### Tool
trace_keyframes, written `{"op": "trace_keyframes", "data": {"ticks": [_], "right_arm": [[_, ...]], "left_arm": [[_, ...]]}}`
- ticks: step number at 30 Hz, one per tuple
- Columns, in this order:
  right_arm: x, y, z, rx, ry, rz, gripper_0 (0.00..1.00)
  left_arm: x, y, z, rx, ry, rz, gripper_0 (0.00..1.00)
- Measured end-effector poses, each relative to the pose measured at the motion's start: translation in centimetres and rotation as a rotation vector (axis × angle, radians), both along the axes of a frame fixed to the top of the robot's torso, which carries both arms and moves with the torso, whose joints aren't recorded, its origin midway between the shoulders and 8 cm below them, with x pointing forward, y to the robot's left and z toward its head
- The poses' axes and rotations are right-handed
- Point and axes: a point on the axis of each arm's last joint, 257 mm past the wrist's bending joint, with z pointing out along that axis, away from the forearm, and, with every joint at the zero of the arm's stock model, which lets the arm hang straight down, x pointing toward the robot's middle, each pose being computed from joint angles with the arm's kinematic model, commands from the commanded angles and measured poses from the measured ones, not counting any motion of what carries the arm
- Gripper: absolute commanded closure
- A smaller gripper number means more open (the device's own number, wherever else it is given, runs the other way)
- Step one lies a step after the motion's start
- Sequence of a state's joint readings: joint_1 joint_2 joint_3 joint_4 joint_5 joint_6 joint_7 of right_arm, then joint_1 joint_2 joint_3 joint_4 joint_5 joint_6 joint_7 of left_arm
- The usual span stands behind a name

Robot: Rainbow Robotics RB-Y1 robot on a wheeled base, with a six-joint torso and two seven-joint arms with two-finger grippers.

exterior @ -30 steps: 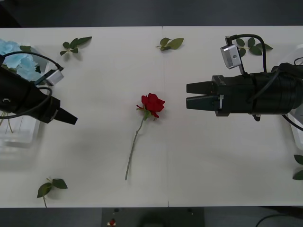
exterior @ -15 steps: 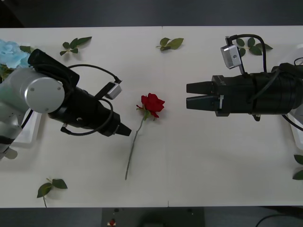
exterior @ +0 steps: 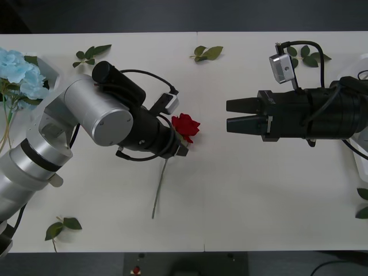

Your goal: Put the red flowers into the right box and the blue flowers into the left box

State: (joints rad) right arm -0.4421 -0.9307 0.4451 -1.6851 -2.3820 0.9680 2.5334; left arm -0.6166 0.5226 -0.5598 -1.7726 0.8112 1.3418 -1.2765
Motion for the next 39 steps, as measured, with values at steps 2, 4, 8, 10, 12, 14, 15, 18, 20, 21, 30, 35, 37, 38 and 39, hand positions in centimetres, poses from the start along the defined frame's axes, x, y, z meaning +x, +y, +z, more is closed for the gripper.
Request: {"op": "trace_keyframes", "data": {"ticks": [2, 4, 8, 10, 12, 14, 15, 18, 20, 21, 30, 35, 37, 38, 39], "right_arm": [[0.0, 0.0, 0.0, 0.0, -0.004, 0.0, 0.0], [0.0, 0.0, 0.0, 0.0, -0.005, 0.0, 0.0], [0.3, 0.0, 0.1, 0.001, -0.008, -0.01, 0.0], [0.3, 0.0, 0.1, 0.001, -0.009, -0.01, 0.0], [0.3, 0.0, 0.1, 0.001, -0.009, -0.01, 0.0], [0.3, 0.0, 0.1, 0.001, -0.01, -0.01, 0.0], [0.3, 0.0, 0.1, 0.001, -0.01, -0.01, 0.0], [0.3, 0.0, 0.1, 0.001, -0.011, -0.01, 0.0], [0.3, 0.0, 0.1, 0.001, -0.011, -0.01, 0.0], [0.3, 0.0, 0.1, 0.001, -0.012, -0.01, 0.0], [0.3, -0.1, 0.0, -0.001, -0.015, -0.01, 0.0], [0.3, -0.1, 0.0, -0.001, -0.016, -0.01, 0.0], [0.3, -0.1, 0.1, -0.001, -0.016, -0.01, 0.0], [0.3, -0.1, 0.1, 0.0, -0.016, -0.01, 0.0], [0.3, -0.1, 0.1, 0.0, -0.016, -0.01, 0.0]], "left_arm": [[0.4, 0.1, -0.3, -0.008, 0.005, 0.064, 0.0], [0.6, 0.2, -0.7, -0.01, 0.01, 0.116, 0.0], [1.3, 0.6, -2.3, 0.02, 0.016, 0.132, 0.0], [1.7, 0.5, -2.9, 0.031, 0.026, 0.138, 0.0], [2.2, 0.4, -3.4, 0.044, 0.025, 0.144, 0.0], [2.7, 0.2, -3.7, 0.057, 0.017, 0.146, 0.0], [2.9, 0.1, -3.8, 0.062, 0.012, 0.145, 0.0], [3.4, -0.2, -4.4, 0.085, 0.0, 0.14, 0.0], [3.6, -0.2, -4.9, 0.101, -0.003, 0.137, 0.0], [3.6, -0.2, -5.2, 0.111, -0.003, 0.137, 0.0], [3.7, 0.4, -6.0, 0.159, -0.004, 0.134, 0.0], [3.5, 0.5, -6.2, 0.168, 0.001, 0.131, 0.0], [3.2, 0.5, -6.6, 0.177, 0.005, 0.124, 0.0], [3.0, 0.5, -6.9, 0.183, 0.007, 0.12, 0.0], [2.9, 0.6, -7.1, 0.191, 0.009, 0.117, 0.0]]}}
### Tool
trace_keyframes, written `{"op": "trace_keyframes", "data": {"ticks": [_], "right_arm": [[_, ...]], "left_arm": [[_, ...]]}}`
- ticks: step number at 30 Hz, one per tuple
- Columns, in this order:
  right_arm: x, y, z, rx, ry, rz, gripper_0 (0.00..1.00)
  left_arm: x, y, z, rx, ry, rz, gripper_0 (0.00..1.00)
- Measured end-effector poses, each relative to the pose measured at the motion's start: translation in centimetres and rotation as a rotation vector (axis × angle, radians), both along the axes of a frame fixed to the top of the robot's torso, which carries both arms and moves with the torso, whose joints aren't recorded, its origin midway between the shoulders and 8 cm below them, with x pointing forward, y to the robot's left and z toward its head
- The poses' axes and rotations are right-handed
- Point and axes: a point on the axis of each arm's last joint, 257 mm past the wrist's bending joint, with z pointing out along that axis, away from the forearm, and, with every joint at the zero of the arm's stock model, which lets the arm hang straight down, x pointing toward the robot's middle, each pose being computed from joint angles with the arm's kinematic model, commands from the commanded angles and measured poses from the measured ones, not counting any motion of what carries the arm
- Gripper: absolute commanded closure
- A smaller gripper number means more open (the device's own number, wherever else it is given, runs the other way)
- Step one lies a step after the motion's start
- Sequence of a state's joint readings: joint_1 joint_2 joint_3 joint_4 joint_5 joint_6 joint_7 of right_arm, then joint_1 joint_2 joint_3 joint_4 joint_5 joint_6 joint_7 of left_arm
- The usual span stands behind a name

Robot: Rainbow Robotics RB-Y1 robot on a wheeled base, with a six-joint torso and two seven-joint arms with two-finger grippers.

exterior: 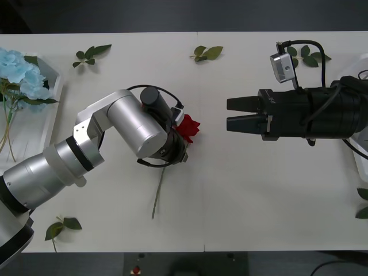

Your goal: Put the red flowers into the right box and the blue flowers into the left box

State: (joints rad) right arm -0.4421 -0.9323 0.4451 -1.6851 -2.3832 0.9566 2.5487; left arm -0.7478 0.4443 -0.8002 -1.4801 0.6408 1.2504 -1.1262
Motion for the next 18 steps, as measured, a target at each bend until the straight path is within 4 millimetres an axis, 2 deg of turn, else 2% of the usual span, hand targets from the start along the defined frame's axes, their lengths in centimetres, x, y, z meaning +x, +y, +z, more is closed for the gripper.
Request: {"op": "trace_keyframes", "data": {"ticks": [5, 8, 11, 12, 13, 14, 18], "right_arm": [[0.0, 0.0, 0.0, 0.0, 0.0, 0.0, 0.0], [0.0, 0.0, 0.1, 0.003, 0.002, 0.0, 0.0], [0.0, -0.2, 0.2, 0.003, 0.004, -0.002, 0.0], [0.1, -0.4, 0.2, -0.001, 0.004, -0.004, 0.0], [0.1, -0.5, 0.1, -0.005, 0.003, -0.006, 0.0], [0.1, -0.6, 0.1, -0.009, 0.002, -0.008, 0.0], [0.2, -0.9, 0.0, -0.016, 0.001, -0.011, 0.0]], "left_arm": [[0.0, 0.9, -1.0, 0.054, -0.015, -0.008, 0.02], [0.0, 1.2, -1.4, 0.062, -0.008, -0.004, 0.15], [-0.1, 1.0, -1.6, 0.061, -0.004, -0.003, 0.53], [-0.1, 0.9, -1.6, 0.062, -0.005, -0.003, 0.77], [0.0, 0.8, -1.7, 0.064, -0.007, -0.003, 0.94], [0.0, 0.7, -1.7, 0.065, -0.008, -0.003, 1.0], [-0.1, 0.3, -1.7, 0.062, -0.009, -0.007, 1.0]]}}
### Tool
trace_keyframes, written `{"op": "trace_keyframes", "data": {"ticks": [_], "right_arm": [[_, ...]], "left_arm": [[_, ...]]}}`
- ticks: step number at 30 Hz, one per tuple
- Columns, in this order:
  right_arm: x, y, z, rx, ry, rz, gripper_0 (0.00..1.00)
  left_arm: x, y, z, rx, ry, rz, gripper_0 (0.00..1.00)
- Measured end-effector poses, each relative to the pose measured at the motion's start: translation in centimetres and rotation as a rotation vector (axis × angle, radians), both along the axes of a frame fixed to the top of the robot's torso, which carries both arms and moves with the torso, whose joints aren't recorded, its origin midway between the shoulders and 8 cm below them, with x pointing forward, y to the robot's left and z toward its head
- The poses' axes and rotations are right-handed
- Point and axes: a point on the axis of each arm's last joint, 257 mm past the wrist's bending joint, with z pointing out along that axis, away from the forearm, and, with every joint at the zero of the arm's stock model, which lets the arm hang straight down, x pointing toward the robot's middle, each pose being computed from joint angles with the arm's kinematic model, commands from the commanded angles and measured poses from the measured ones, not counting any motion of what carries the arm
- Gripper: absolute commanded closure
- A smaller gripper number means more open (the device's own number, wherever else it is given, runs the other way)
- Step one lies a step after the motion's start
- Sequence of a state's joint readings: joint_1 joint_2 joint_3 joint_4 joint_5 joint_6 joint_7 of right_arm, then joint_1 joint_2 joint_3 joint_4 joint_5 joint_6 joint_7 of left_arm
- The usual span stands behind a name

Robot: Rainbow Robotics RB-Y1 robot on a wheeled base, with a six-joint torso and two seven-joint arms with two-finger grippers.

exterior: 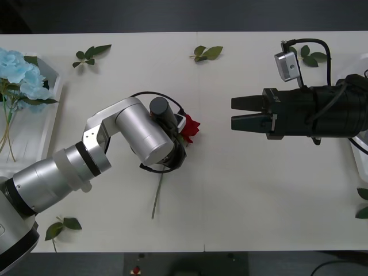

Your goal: Put the red flowers into the right box and the blue flowers into the left box

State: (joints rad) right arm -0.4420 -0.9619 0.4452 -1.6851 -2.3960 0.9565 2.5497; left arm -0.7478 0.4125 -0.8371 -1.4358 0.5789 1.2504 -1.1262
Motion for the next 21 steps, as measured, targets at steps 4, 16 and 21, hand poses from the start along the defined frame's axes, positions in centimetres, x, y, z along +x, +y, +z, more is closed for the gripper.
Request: {"op": "trace_keyframes", "data": {"ticks": [4, 16, 21], "right_arm": [[0.0, 0.0, 0.1, 0.002, 0.0, 0.0, 0.0], [-0.1, 0.0, 0.3, 0.009, -0.015, 0.004, 0.0], [-0.1, 0.0, 0.3, 0.009, -0.015, 0.004, 0.0]], "left_arm": [[0.0, 0.0, 0.0, 0.0, 0.0, 0.0, 1.0], [1.0, -0.1, 4.3, -0.048, -0.084, -0.036, 1.0], [0.8, 0.6, 8.8, -0.184, -0.103, -0.025, 1.0]]}}
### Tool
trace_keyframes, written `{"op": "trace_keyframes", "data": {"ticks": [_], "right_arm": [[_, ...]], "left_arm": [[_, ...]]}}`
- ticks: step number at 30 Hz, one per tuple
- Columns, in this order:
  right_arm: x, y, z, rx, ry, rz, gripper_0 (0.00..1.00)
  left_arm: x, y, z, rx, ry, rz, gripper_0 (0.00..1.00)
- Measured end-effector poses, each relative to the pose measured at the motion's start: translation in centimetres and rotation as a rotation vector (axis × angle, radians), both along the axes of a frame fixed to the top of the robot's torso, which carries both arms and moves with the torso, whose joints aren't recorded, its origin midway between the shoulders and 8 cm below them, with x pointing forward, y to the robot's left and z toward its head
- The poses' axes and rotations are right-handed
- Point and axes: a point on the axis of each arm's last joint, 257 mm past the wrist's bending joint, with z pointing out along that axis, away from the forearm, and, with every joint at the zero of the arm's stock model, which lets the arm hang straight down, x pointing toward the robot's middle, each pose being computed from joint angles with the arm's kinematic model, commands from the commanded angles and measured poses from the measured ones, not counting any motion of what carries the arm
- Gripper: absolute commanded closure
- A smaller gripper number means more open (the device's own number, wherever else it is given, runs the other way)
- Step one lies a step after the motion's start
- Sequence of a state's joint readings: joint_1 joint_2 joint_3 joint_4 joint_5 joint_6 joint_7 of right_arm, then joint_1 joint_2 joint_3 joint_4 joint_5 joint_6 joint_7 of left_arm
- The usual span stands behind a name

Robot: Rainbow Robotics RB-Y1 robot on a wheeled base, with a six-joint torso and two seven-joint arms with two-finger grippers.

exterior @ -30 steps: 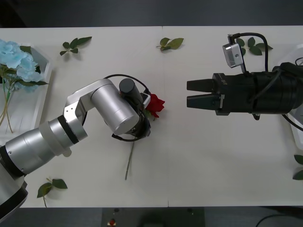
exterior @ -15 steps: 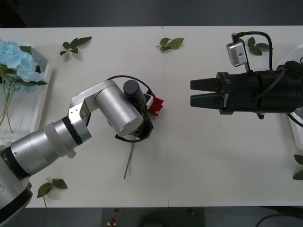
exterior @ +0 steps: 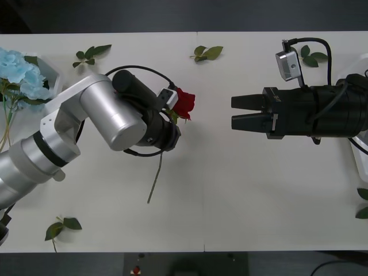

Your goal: Put the red flowers into the right box and the blue flowers into the left box

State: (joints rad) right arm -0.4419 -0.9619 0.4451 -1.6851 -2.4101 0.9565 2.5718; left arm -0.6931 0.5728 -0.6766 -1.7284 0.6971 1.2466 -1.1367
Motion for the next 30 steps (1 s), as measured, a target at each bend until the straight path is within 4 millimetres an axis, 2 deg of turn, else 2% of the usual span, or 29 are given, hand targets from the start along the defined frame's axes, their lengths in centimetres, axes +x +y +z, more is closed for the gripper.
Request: {"op": "trace_keyframes", "data": {"ticks": [6, 9, 11, 15, 20, 25, 30], "right_arm": [[-0.3, -0.3, 0.0, 0.025, 0.031, -0.005, 0.0], [-0.6, -1.2, -0.9, 0.024, 0.065, -0.02, 0.0], [-0.9, -1.8, -1.8, 0.014, 0.083, -0.03, 0.0], [-1.9, -2.6, -3.5, 0.002, 0.117, -0.039, 0.0], [-3.1, -2.9, -5.1, 0.002, 0.139, -0.043, 0.0], [-4.1, -2.7, -6.2, 0.024, 0.174, -0.045, 0.0], [-5.1, -1.5, -6.6, 0.101, 0.195, -0.044, 0.0]], "left_arm": [[-0.7, 1.2, 4.4, -0.181, -0.01, -0.063, 1.0], [-1.1, 1.1, 6.3, -0.277, 0.003, -0.082, 1.0], [-1.4, 0.4, 7.5, -0.348, 0.024, -0.086, 1.0], [-3.5, -2.9, 10.7, -0.528, 0.078, -0.188, 1.0], [-3.9, -5.0, 14.5, -0.656, 0.028, -0.28, 1.0], [-4.4, -6.8, 18.0, -0.777, 0.003, -0.321, 1.0], [-4.8, -7.9, 21.1, -0.834, -0.087, -0.414, 1.0]]}}
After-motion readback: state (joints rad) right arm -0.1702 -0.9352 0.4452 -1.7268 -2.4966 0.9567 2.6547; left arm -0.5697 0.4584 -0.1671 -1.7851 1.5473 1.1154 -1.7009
